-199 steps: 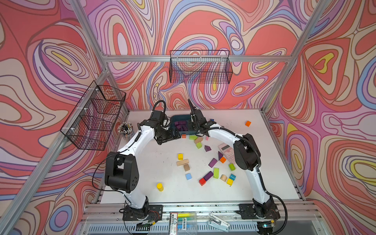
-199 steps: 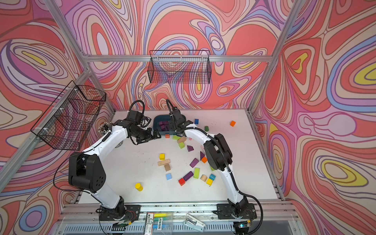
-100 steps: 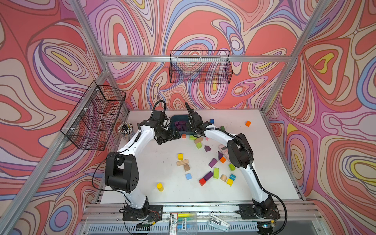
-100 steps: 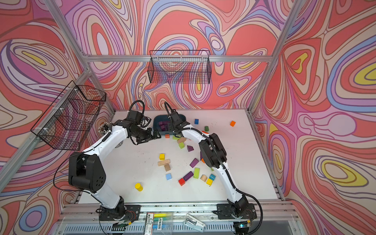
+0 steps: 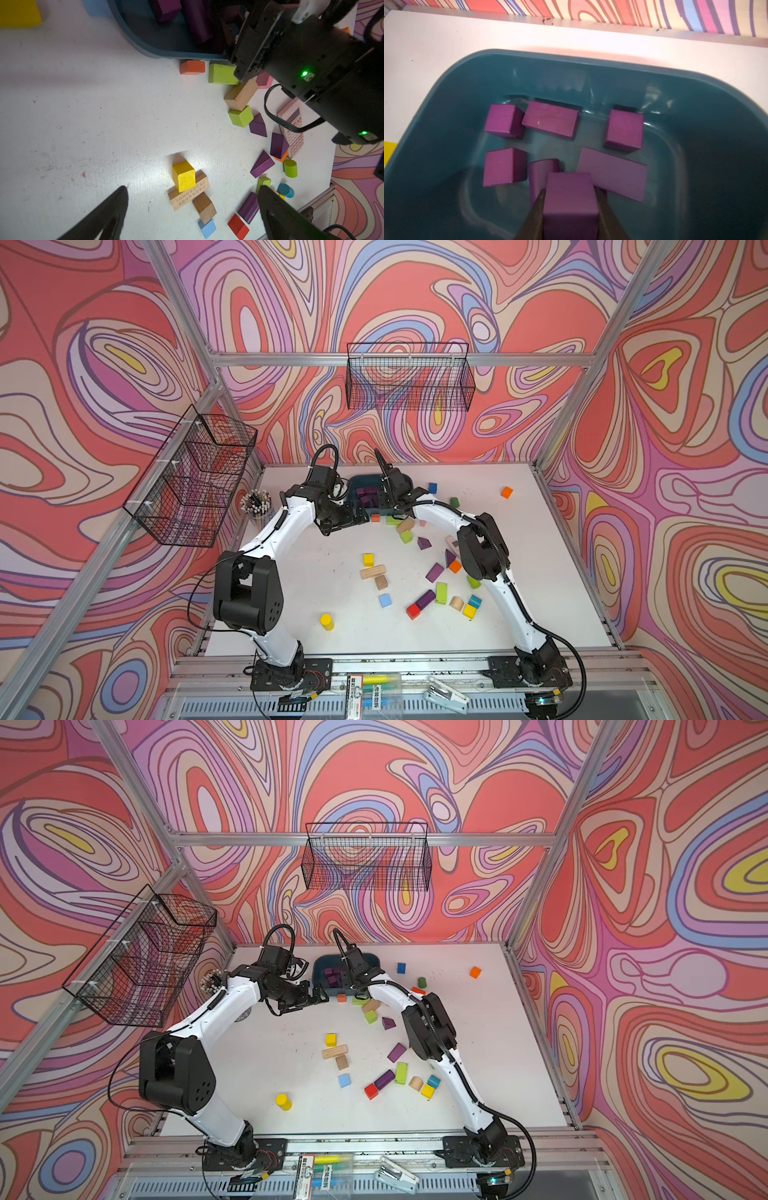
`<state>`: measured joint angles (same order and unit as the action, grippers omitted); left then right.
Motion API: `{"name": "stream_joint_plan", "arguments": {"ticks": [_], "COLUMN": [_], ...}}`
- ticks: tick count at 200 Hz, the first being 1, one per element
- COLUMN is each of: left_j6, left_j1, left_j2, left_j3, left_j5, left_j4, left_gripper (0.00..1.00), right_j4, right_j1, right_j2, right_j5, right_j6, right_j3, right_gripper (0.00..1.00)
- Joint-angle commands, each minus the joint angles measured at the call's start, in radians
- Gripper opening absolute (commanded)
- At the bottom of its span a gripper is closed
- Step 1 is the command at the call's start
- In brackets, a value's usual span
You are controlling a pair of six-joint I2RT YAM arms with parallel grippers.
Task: Pick purple bricks into the storage bin
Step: Place the building block in the storage box.
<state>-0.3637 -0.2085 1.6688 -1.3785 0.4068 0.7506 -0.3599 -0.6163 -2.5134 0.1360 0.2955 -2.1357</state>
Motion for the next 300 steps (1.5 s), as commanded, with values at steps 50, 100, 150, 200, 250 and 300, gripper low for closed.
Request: {"name": "stream_joint_plan", "arguments": {"ticks": [50, 100, 150, 200, 250, 300], "left_j6": [0.002, 0.002, 0.0, 0.0, 0.0, -0.003], "left_j1": [0.006, 0.006, 0.006, 0.007, 0.006, 0.006], "left_j2": [-0.034, -0.035, -0.038, -0.04, -0.046, -0.05], "left_j3": [0.009, 0.009, 0.009, 0.009, 0.01, 0.012], "left_j5": [-0.01, -0.01, -0.008, -0.009, -0.008, -0.002], "left_j4": [-0.005, -0.005, -0.006, -0.006, -0.007, -0.01], "left_gripper": [1.0, 1.0, 1.0, 1.0, 1.0, 1.0], "right_j4": [-0.03, -0.033, -0.036, -0.033, -0.037, -0.046], "right_j1": [0.003, 0.006, 0.006, 0.006, 0.008, 0.008], "right_j2": [-0.069, -0.074, -0.065, -0.031, 0.038, 0.157], "right_j5": [0.023, 0.03, 0.03, 0.033, 0.042, 0.063], "right_j6": [-0.033, -0.039, -0.04, -0.046, -0.055, -0.059], "right_j3": [-0.068, -0.081, -0.104, -0.118, -0.119, -0.05], "right_gripper": [0.28, 0.34, 0.45, 0.56, 0.66, 0.7]}}
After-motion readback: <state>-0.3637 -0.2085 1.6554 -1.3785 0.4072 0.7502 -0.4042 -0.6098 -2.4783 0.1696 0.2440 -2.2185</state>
